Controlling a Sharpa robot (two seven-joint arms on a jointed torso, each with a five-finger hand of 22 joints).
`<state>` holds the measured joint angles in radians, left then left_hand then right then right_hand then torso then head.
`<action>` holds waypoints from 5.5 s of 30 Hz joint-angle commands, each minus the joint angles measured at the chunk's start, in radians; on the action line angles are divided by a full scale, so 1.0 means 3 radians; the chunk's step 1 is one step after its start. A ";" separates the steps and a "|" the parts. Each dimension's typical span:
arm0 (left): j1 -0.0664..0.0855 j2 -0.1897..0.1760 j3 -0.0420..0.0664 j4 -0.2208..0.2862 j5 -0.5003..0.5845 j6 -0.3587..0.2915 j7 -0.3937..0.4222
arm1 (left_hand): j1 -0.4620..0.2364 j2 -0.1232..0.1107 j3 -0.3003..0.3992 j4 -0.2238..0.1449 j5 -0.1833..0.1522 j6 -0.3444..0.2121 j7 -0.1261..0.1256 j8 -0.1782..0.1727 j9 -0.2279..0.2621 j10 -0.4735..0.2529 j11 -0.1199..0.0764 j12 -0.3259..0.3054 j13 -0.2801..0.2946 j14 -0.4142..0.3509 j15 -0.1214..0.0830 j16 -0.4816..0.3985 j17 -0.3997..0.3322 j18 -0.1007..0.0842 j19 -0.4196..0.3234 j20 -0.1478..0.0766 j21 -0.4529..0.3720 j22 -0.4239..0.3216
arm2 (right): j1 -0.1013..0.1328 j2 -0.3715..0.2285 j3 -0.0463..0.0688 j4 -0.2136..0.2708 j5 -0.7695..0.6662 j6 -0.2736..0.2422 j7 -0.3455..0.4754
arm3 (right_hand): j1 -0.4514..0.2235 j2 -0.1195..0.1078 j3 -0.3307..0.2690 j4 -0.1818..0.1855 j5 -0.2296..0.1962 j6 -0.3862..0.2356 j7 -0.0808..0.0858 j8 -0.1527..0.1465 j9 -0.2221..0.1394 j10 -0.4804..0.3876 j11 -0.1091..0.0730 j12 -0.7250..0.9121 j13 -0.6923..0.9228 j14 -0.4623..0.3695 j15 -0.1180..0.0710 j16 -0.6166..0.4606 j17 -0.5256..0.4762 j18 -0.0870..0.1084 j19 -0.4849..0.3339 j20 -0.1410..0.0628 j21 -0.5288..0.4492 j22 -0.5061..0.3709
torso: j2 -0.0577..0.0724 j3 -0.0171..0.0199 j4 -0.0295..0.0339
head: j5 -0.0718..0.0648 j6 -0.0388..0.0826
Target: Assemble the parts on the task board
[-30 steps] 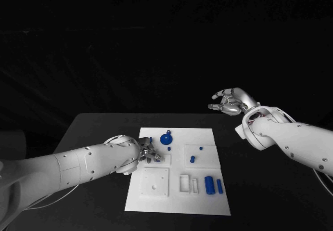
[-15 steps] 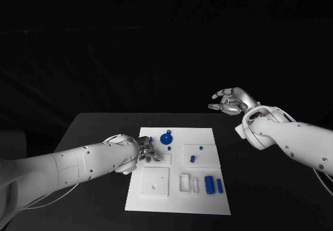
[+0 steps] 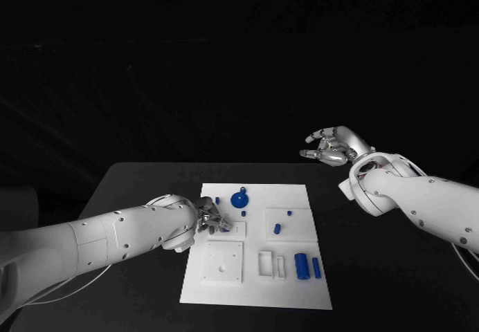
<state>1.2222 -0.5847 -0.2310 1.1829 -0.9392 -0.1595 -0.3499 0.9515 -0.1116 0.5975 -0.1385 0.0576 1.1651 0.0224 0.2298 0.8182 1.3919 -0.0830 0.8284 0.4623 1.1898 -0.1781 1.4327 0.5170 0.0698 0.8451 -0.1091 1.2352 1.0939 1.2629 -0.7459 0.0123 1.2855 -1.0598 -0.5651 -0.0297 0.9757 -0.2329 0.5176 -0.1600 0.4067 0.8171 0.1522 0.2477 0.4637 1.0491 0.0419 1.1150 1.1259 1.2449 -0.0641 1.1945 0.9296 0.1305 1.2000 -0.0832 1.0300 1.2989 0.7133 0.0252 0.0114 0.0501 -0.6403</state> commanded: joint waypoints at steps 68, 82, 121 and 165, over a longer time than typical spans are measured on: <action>0.0218 0.0231 0.0083 -0.0156 -0.0313 0.0949 -0.0407 | -0.0061 0.0475 0.0606 -0.0131 0.0014 -0.0384 0.0000 0.0303 0.1483 -0.0324 -0.0017 0.0390 0.0100 -0.0039 -0.0051 0.0082 -0.0138 -0.0011 -0.0097 -0.0544 0.0163 -0.0162 | -0.0010 0.0037 0.0002 -0.0029 -0.0005 0.0056 0.0016 | -0.0019 0.0016 -0.0019 0.0002 0.0037 0.0017 0.0017 0.0004 -0.0006 -0.0030 0.0003 0.0026 -0.0015 0.0018 -0.0014 -0.0015 -0.0004 0.0438 0.0019 -0.0006 -0.0019 0.0008 | 0.0000 -0.0001 0.0005 | -0.0007 -0.0028; 0.0218 0.0231 0.0079 -0.0171 -0.0321 0.0955 -0.0404 | -0.0057 0.0468 0.0624 -0.0155 0.0018 -0.0375 -0.0003 0.0285 0.1503 -0.0321 -0.0021 0.0405 0.0098 -0.0032 -0.0055 0.0094 -0.0139 -0.0008 -0.0094 -0.0546 0.0177 -0.0165 | -0.0010 0.0033 0.0002 -0.0027 -0.0005 0.0056 0.0015 | -0.0018 0.0017 -0.0020 0.0002 0.0038 0.0017 0.0017 0.0004 -0.0006 -0.0030 0.0003 0.0029 -0.0017 0.0019 -0.0013 -0.0014 -0.0003 0.0438 0.0020 -0.0006 -0.0020 0.0009 | 0.0001 -0.0001 0.0005 | -0.0013 -0.0037; 0.0213 0.0296 0.0066 -0.0255 -0.0315 0.1159 -0.0361 | -0.0039 0.0408 0.0658 -0.0250 0.0120 -0.0295 -0.0016 0.0195 0.1515 -0.0309 -0.0034 0.0436 0.0079 -0.0024 -0.0069 0.0130 -0.0142 -0.0003 -0.0097 -0.0545 0.0215 -0.0182 | -0.0010 0.0039 0.0002 -0.0024 -0.0005 0.0060 0.0013 | -0.0014 0.0018 -0.0021 0.0001 0.0037 0.0017 0.0017 0.0005 -0.0007 -0.0032 0.0004 0.0035 -0.0024 0.0020 -0.0013 -0.0014 -0.0003 0.0438 0.0022 -0.0007 -0.0022 0.0011 | 0.0002 -0.0001 0.0004 | -0.0013 -0.0064; 0.0197 0.0372 0.0065 -0.0395 -0.0361 0.0894 -0.0345 | -0.0055 0.0407 0.0653 -0.0198 0.0071 -0.0288 -0.0010 0.0134 0.1519 -0.0294 -0.0028 0.0449 0.0067 -0.0013 -0.0064 0.0133 -0.0152 0.0004 -0.0079 -0.0547 0.0227 -0.0205 | -0.0010 0.0038 0.0002 -0.0017 -0.0005 0.0067 0.0021 | -0.0012 0.0019 -0.0021 0.0001 0.0037 0.0017 0.0018 0.0005 -0.0008 -0.0034 0.0004 0.0041 -0.0032 0.0021 -0.0012 -0.0015 -0.0003 0.0438 0.0024 -0.0008 -0.0025 0.0014 | -0.0001 -0.0002 0.0005 | -0.0022 -0.0068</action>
<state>1.2842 -0.4774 -0.2103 1.0682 -1.0336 0.1293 -0.4582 0.8792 -0.0393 0.6717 -0.0834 0.0800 1.0752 0.0192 0.2714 1.2734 1.3009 -0.0872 0.9564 0.4839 1.1758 -0.1844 1.4683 0.4725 0.0699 0.8202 -0.0983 1.2971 1.0341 1.2602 -0.7352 0.0123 1.2787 -1.0598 -0.5565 -0.0297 0.9757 -0.2330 0.5176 -0.1600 0.4144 0.8171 0.1522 0.2477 0.4629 1.0490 0.0419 1.1227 1.1173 1.2462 -0.0654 1.1944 0.9297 0.1307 1.2023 -0.0820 1.0259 1.3021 0.7130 0.0247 0.0129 0.0429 -0.6601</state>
